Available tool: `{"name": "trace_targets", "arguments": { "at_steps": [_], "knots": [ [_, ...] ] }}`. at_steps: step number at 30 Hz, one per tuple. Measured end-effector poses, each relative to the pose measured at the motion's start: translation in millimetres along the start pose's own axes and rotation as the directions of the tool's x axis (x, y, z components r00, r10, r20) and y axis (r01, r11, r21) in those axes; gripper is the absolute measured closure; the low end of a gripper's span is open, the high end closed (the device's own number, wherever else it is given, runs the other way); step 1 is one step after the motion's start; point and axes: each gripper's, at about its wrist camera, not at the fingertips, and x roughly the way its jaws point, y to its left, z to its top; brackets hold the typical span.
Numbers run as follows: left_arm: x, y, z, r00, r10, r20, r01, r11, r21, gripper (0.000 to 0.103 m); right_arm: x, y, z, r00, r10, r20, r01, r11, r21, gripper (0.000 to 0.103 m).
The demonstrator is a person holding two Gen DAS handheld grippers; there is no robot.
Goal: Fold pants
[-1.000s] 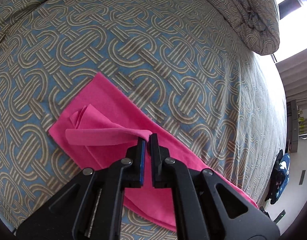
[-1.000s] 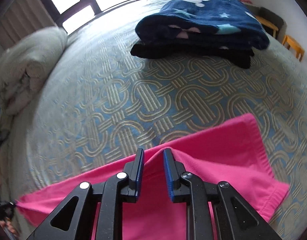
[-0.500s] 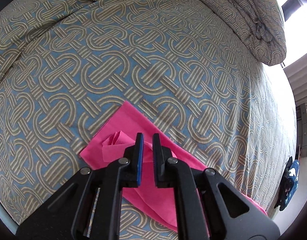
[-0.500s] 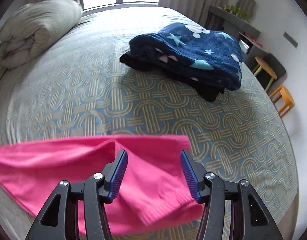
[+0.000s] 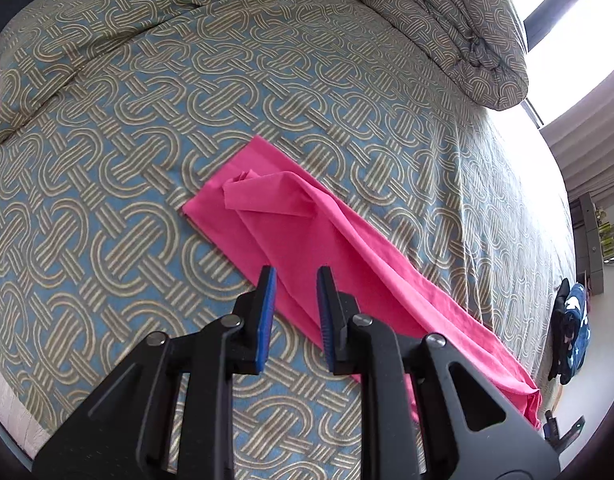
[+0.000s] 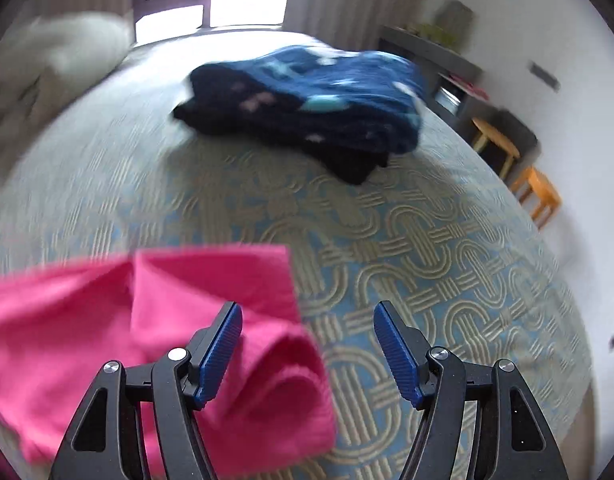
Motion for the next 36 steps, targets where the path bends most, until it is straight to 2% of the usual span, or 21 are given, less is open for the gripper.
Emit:
{"name": "trace_targets", "arguments": {
  "at_steps": [2, 4, 7, 9, 10, 12, 14, 16, 17, 19, 21, 22, 24, 26, 27, 31, 34, 36],
  "knots": [
    [-8, 0, -5, 1.000, 0.009, 0.016, -0.009, 1.000, 0.007, 0.080, 8, -24, 16, 1.000, 0.004, -0.026, 0.001, 0.984, 0.179, 0.033],
    [-12, 2, -8, 1.000, 0.018, 0.026, -0.018, 1.000, 0.020, 0.075, 6, -30, 19, 0.999, 0.015, -0.031, -0.009, 0.979, 0.202, 0.033],
    [-14, 4, -13, 0.999, 0.044, 0.028, -0.045, 0.998, 0.040, 0.072, -17, -18, 3, 0.994, 0.111, 0.015, -0.112, 0.991, 0.078, 0.033],
    [-11, 1, -16, 0.998, 0.052, 0.018, -0.053, 0.997, 0.062, 0.072, -38, -3, -18, 0.984, 0.175, 0.025, -0.173, 0.983, -0.064, 0.033],
    [-8, -1, -18, 0.998, 0.054, 0.012, -0.054, 0.995, 0.078, 0.072, -48, 6, -30, 0.983, 0.179, 0.027, -0.173, 0.973, -0.151, 0.033],
    [-1, -10, -22, 0.998, 0.058, 0.000, -0.058, 0.992, 0.116, 0.072, -58, 27, -54, 0.992, 0.125, 0.028, -0.109, 0.939, -0.326, 0.025],
    [5, -19, -27, 0.998, 0.061, -0.011, -0.058, 0.987, 0.150, 0.072, -55, 47, -75, 0.999, 0.040, 0.026, -0.022, 0.876, -0.482, 0.024],
    [11, -30, -33, 0.998, 0.052, -0.030, -0.045, 0.983, 0.179, 0.072, -38, 60, -83, 0.996, -0.074, 0.043, 0.085, 0.818, -0.568, 0.024],
    [14, -36, -35, 0.998, 0.046, -0.040, -0.037, 0.981, 0.192, 0.072, -27, 64, -82, 0.991, -0.120, 0.051, 0.128, 0.803, -0.582, 0.024],
    [17, -45, -38, 0.998, 0.047, -0.050, -0.035, 0.976, 0.216, 0.071, -8, 64, -67, 0.989, -0.140, 0.057, 0.147, 0.819, -0.555, 0.024],
    [17, -51, -40, 0.997, 0.055, -0.046, -0.043, 0.971, 0.236, 0.071, 5, 53, -38, 0.987, -0.143, 0.069, 0.159, 0.879, -0.449, 0.024],
    [16, -53, -40, 0.997, 0.060, -0.041, -0.048, 0.969, 0.244, 0.070, 10, 42, -22, 0.988, -0.136, 0.069, 0.152, 0.920, -0.361, 0.024],
    [14, -54, -40, 0.997, 0.068, -0.031, -0.058, 0.966, 0.251, 0.069, 19, 13, 6, 0.999, -0.044, 0.005, 0.045, 0.989, -0.140, 0.024],
    [14, -53, -39, 0.997, 0.079, -0.022, -0.071, 0.967, 0.246, 0.067, 31, -8, 19, 0.996, 0.051, -0.074, -0.048, 0.998, 0.036, 0.024],
    [14, -50, -38, 0.996, 0.087, -0.019, -0.080, 0.968, 0.238, 0.064, 34, -10, 19, 0.994, 0.056, -0.096, -0.051, 0.997, 0.062, 0.024],
    [18, -37, -29, 0.992, 0.123, -0.019, -0.117, 0.972, 0.203, 0.061, 34, 7, 1, 0.991, -0.093, -0.100, 0.084, 0.992, -0.092, 0.024],
    [17, -26, -19, 0.989, 0.149, 0.005, -0.148, 0.972, 0.185, 0.061, 36, 8, -15, 0.986, -0.092, -0.136, 0.068, 0.983, -0.171, 0.024],
    [19, -16, -11, 0.986, 0.164, 0.010, -0.163, 0.971, 0.174, 0.061, 35, 3, -18, 0.984, -0.097, -0.151, 0.070, 0.982, -0.174, 0.024]
  ]
}}
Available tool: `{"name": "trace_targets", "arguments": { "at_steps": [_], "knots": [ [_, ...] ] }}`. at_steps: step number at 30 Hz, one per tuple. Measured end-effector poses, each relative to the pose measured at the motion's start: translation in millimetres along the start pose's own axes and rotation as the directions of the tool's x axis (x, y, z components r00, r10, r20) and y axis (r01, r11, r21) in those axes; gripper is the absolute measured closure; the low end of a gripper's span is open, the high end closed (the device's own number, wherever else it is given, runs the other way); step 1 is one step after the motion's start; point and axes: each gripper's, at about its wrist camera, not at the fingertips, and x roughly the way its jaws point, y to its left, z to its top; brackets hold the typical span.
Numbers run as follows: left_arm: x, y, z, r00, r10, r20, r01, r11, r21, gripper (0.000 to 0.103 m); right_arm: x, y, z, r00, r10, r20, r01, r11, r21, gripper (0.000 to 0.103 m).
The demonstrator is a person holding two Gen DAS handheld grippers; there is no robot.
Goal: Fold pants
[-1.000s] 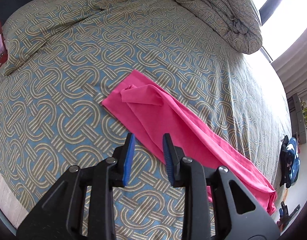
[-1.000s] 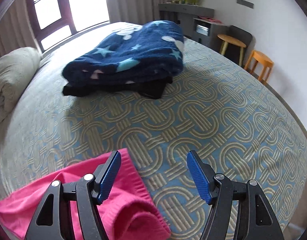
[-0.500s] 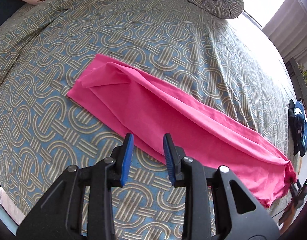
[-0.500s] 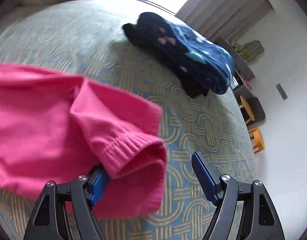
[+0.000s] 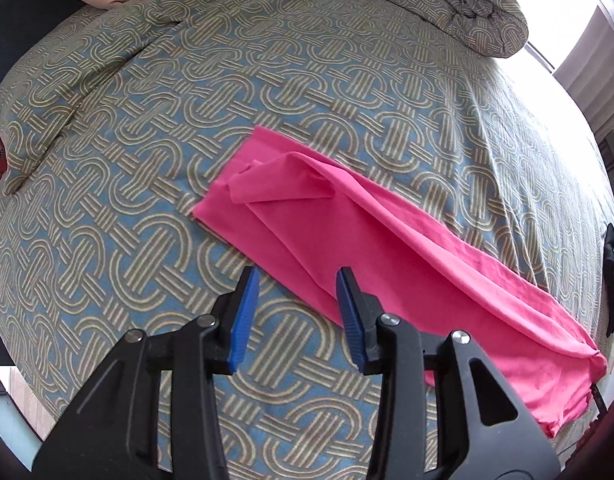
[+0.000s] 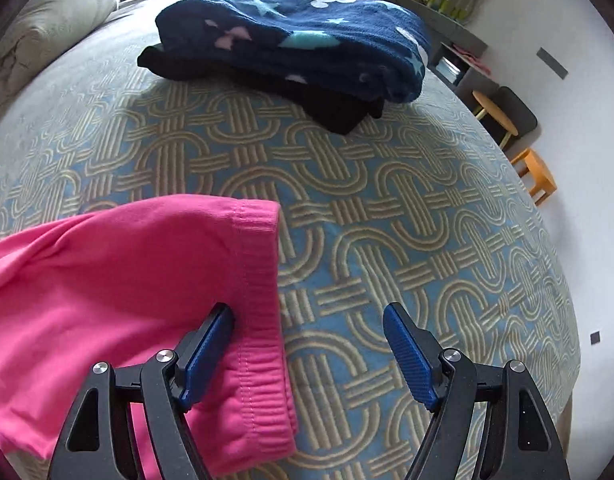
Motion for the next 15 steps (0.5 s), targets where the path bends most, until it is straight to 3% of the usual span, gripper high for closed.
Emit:
{"name": "trace_targets", "arguments": {
  "at_steps": [4, 8, 12, 15],
  "knots": [
    [14, 19, 14, 0.999, 0.036, -0.005, -0.036, 0.999, -0.011, 0.061, -21, -14, 2, 1.000, 0.018, 0.018, -0.020, 0.996, 0.083, 0.024],
    [28, 33, 28, 0.997, 0.080, 0.013, -0.080, 0.996, 0.024, 0.061, -58, -2, 4, 0.995, -0.055, 0.088, 0.050, 0.997, 0.061, 0.024],
    [42, 34, 38, 0.999, 0.034, 0.024, -0.037, 0.992, 0.122, 0.061, -89, 36, 6, 0.989, -0.030, 0.146, 0.035, 0.999, -0.033, 0.024],
    [48, 23, 43, 0.999, -0.008, 0.034, 0.000, 0.972, 0.236, 0.061, -108, 77, 8, 0.986, 0.015, 0.167, 0.002, 0.995, -0.102, 0.024]
  ]
}}
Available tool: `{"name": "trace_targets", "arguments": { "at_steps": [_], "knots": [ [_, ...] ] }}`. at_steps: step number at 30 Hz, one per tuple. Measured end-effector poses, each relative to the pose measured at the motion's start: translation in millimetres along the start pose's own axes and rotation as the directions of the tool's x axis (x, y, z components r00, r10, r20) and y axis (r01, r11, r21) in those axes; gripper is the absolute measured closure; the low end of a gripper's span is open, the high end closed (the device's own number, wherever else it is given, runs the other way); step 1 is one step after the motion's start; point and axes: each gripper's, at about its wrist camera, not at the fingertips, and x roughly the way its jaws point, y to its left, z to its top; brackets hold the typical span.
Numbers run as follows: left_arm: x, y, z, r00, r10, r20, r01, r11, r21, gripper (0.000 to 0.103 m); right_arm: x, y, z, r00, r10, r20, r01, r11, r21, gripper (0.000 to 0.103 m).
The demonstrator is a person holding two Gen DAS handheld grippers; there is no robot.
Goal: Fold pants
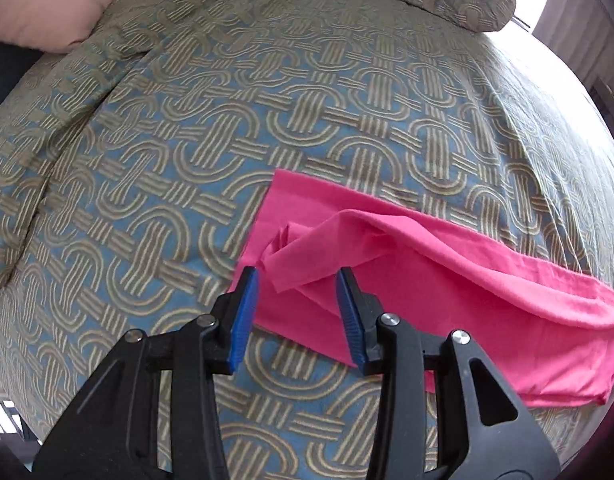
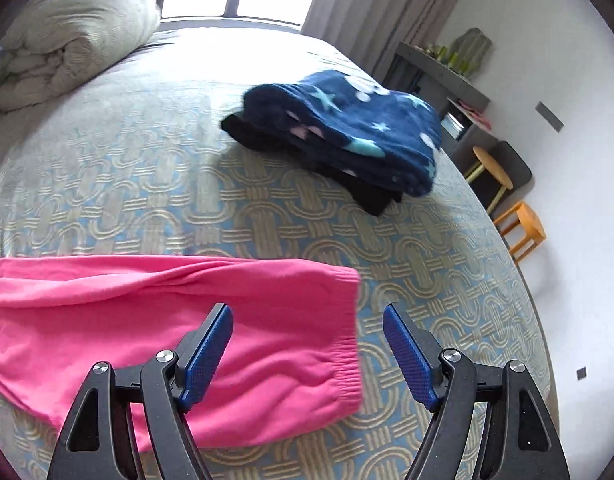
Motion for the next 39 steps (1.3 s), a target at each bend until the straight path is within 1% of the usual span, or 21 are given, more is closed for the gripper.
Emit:
{"name": "trace_targets", "arguments": {
  "at_steps": [2, 4, 5, 7, 10, 11, 13, 14, 16, 18, 20, 21, 23, 26, 28, 29, 31, 32, 34, 37, 39],
  "knots": [
    [5, -8, 6, 1.000, -0.005, 0.014, 0.004, 0.998, 0.065, 0.061, -13, 40, 8, 0.992, 0.123, 0.012, -0.122, 0.992, -0.041, 0.024],
    [11, -13, 12, 1.000, -0.013, 0.019, 0.011, 0.996, 0.094, 0.068, -26, 96, 18, 0.963, 0.268, 0.012, -0.264, 0.954, -0.141, 0.024],
    [14, -14, 17, 1.000, -0.022, 0.015, 0.020, 0.995, 0.100, 0.102, -34, 130, 26, 0.946, 0.324, 0.017, -0.313, 0.925, -0.215, 0.024],
    [13, -12, 30, 0.999, -0.042, 0.026, 0.040, 0.996, 0.080, 0.100, -52, 206, 37, 0.911, 0.411, 0.024, -0.371, 0.845, -0.384, 0.024],
    [-13, 11, 62, 0.985, -0.124, 0.118, 0.127, 0.992, -0.018, 0.100, -79, 321, 44, 0.863, 0.505, 0.008, -0.403, 0.699, -0.591, 0.024],
    [-23, 23, 74, 0.982, -0.103, 0.158, 0.114, 0.992, -0.060, 0.099, -88, 357, 44, 0.842, 0.540, -0.012, -0.421, 0.641, -0.642, 0.024],
    [-37, 46, 90, 0.981, -0.031, 0.192, 0.055, 0.991, -0.118, 0.077, -100, 421, 44, 0.794, 0.602, -0.085, -0.475, 0.527, -0.705, 0.024],
    [-42, 58, 94, 0.981, 0.018, 0.195, 0.008, 0.991, -0.137, 0.059, -103, 449, 45, 0.774, 0.620, -0.127, -0.505, 0.484, -0.715, 0.024],
    [-51, 77, 86, 0.970, 0.113, 0.213, -0.082, 0.985, -0.152, 0.055, -102, 498, 47, 0.747, 0.634, -0.200, -0.557, 0.432, -0.710, 0.024],
    [-53, 91, 65, 0.976, 0.093, 0.197, -0.067, 0.989, -0.131, 0.055, -97, 535, 49, 0.736, 0.633, -0.239, -0.585, 0.417, -0.696, 0.024],
    [-49, 101, 34, 0.988, -0.035, 0.152, 0.058, 0.988, -0.146, 0.055, -90, 559, 52, 0.722, 0.637, -0.270, -0.610, 0.402, -0.682, 0.024],
    [-45, 104, 19, 0.985, -0.109, 0.134, 0.132, 0.977, -0.170, 0.055, -87, 569, 54, 0.715, 0.639, -0.284, -0.622, 0.395, -0.676, 0.024],
    [-30, 105, -7, 0.963, -0.249, 0.102, 0.266, 0.941, -0.209, 0.055, -82, 587, 56, 0.705, 0.638, -0.309, -0.640, 0.385, -0.665, 0.024],
    [-8, 89, -29, 0.934, -0.350, 0.072, 0.357, 0.904, -0.238, 0.055, -73, 614, 60, 0.705, 0.624, -0.338, -0.655, 0.391, -0.646, 0.024],
    [1, 76, -32, 0.925, -0.374, 0.066, 0.379, 0.897, -0.227, 0.059, -69, 623, 61, 0.694, 0.626, -0.356, -0.678, 0.402, -0.616, 0.025],
    [6, 70, -32, 0.922, -0.381, 0.061, 0.385, 0.895, -0.224, 0.066, -70, 626, 62, 0.679, 0.635, -0.369, -0.697, 0.398, -0.597, 0.025],
    [12, 61, -28, 0.915, -0.400, 0.057, 0.402, 0.889, -0.219, 0.070, -71, 624, 61, 0.646, 0.655, -0.391, -0.728, 0.375, -0.574, 0.026],
    [14, 58, -26, 0.919, -0.391, 0.056, 0.393, 0.894, -0.216, 0.070, -72, 624, 60, 0.641, 0.660, -0.393, -0.730, 0.365, -0.578, 0.027],
    [19, 54, -19, 0.928, -0.369, 0.055, 0.372, 0.903, -0.217, 0.070, -74, 625, 60, 0.648, 0.658, -0.383, -0.715, 0.353, -0.603, 0.027],
    [24, 50, -11, 0.930, -0.363, 0.063, 0.366, 0.897, -0.247, 0.072, -76, 626, 61, 0.651, 0.656, -0.383, -0.707, 0.339, -0.621, 0.027],
    [26, 51, -7, 0.934, -0.352, 0.068, 0.356, 0.891, -0.281, 0.099, -73, 631, 61, 0.644, 0.658, -0.391, -0.714, 0.333, -0.616, 0.027]
  ]
}}
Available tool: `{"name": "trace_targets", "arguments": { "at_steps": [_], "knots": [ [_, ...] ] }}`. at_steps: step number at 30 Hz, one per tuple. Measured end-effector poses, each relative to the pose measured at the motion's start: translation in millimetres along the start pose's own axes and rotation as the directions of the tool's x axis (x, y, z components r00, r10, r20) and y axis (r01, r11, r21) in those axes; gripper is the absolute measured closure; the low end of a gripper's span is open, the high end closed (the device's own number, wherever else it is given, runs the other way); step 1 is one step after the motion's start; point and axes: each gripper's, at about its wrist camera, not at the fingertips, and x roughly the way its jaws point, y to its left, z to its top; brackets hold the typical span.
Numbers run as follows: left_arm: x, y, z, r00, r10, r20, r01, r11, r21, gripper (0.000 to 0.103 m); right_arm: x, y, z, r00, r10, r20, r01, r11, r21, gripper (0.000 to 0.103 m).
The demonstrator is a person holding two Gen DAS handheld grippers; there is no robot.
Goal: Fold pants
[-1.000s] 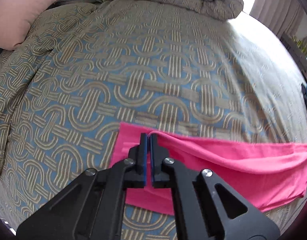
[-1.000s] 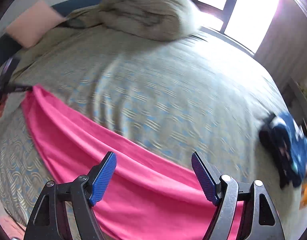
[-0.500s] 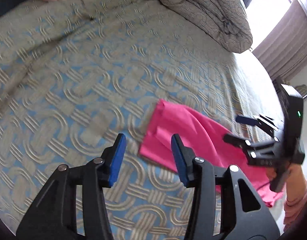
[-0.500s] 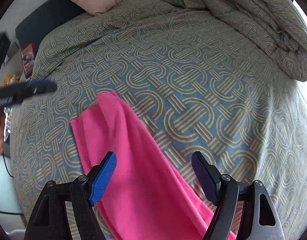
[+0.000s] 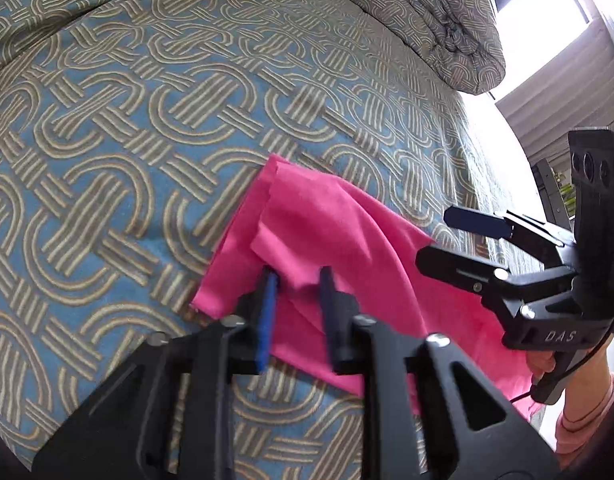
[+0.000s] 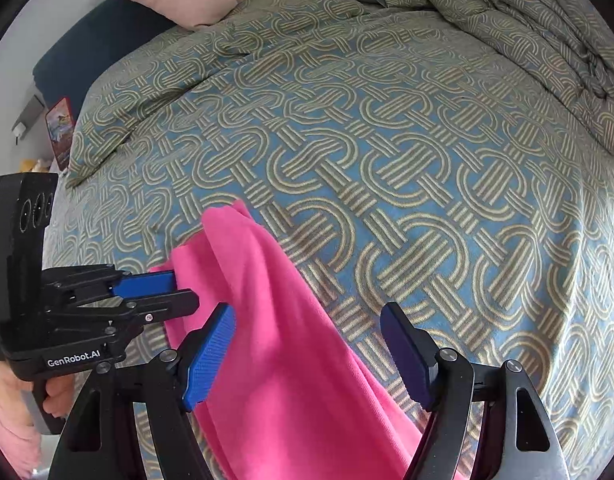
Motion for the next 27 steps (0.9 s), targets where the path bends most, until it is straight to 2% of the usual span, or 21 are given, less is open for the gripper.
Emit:
{"name": "trace_targets", "arguments": {
  "at_steps": [2, 4, 5, 6, 7, 9, 11, 13, 15, 16, 18, 20, 23, 25, 26, 27],
  "knots": [
    [-7, 7, -1, 0.999, -0.031, 0.021, 0.032, 0.997, -0.066, 0.100, 4, -2, 0, 1.000, 0.018, -0.009, -0.018, 1.000, 0.007, 0.027],
    [-25, 1, -4, 0.996, -0.049, 0.076, 0.054, 0.996, -0.066, 0.100, 9, -2, -1, 0.999, 0.027, -0.017, -0.027, 1.000, 0.006, 0.034],
    [-38, -3, -7, 0.993, -0.051, 0.108, 0.058, 0.997, -0.055, 0.100, 10, -1, -2, 0.999, 0.050, -0.020, -0.050, 0.999, -0.003, 0.058],
    [-51, -8, -9, 0.989, -0.067, 0.135, 0.073, 0.996, -0.046, 0.100, 12, 1, -3, 0.995, 0.093, -0.025, -0.093, 0.996, -0.017, 0.095],
    [-61, -11, -11, 0.984, -0.083, 0.157, 0.089, 0.995, -0.036, 0.100, 12, 1, -4, 0.992, 0.121, -0.033, -0.121, 0.992, -0.024, 0.102],
    [-76, -15, -12, 0.978, -0.076, 0.195, 0.080, 0.997, -0.013, 0.099, 9, 1, -5, 0.990, 0.144, -0.011, -0.144, 0.989, -0.032, 0.101],
    [-74, -13, -11, 0.980, -0.045, 0.194, 0.040, 0.999, 0.030, 0.099, 6, 1, -1, 0.987, 0.161, 0.020, -0.161, 0.987, -0.025, 0.101],
    [-58, 0, -10, 0.985, 0.063, 0.161, -0.066, 0.998, 0.015, 0.099, 4, -1, 4, 0.990, 0.135, 0.040, -0.135, 0.991, -0.013, 0.101],
    [-44, 18, -14, 0.976, 0.177, 0.127, -0.175, 0.984, -0.025, 0.099, 5, 0, 5, 0.997, 0.066, 0.047, -0.065, 0.998, -0.017, 0.100],
    [-42, 30, -18, 0.976, 0.192, 0.108, -0.187, 0.981, -0.055, 0.099, 6, 0, 4, 0.998, 0.035, 0.042, -0.034, 0.999, -0.021, 0.100],
    [-43, 46, -26, 0.986, 0.139, 0.091, -0.128, 0.985, -0.113, 0.099, 8, -1, 2, 1.000, 0.000, 0.029, 0.000, 1.000, -0.024, 0.099],
    [-47, 53, -32, 0.989, 0.111, 0.097, -0.096, 0.985, -0.140, 0.099, 9, -2, -1, 1.000, 0.021, 0.013, -0.020, 0.999, -0.035, 0.097],
    [-54, 49, -37, 0.986, 0.116, 0.120, -0.101, 0.988, -0.121, 0.099, 12, 0, -3, 0.999, 0.041, -0.014, -0.042, 0.998, -0.055, 0.089],
    [-56, 45, -40, 0.988, 0.090, 0.123, -0.078, 0.991, -0.105, 0.098, 13, 1, -2, 0.999, 0.046, -0.015, -0.047, 0.997, -0.064, 0.086],
    [-56, 42, -39, 0.990, 0.080, 0.120, -0.069, 0.993, -0.099, 0.092, 14, 3, 0, 0.999, 0.050, -0.015, -0.050, 0.997, -0.066, 0.082],
    [-54, 39, -38, 0.990, 0.076, 0.117, -0.066, 0.994, -0.092, 0.080, 16, 4, 1, 0.998, 0.054, -0.015, -0.055, 0.996, -0.069, 0.076]
  ]
}}
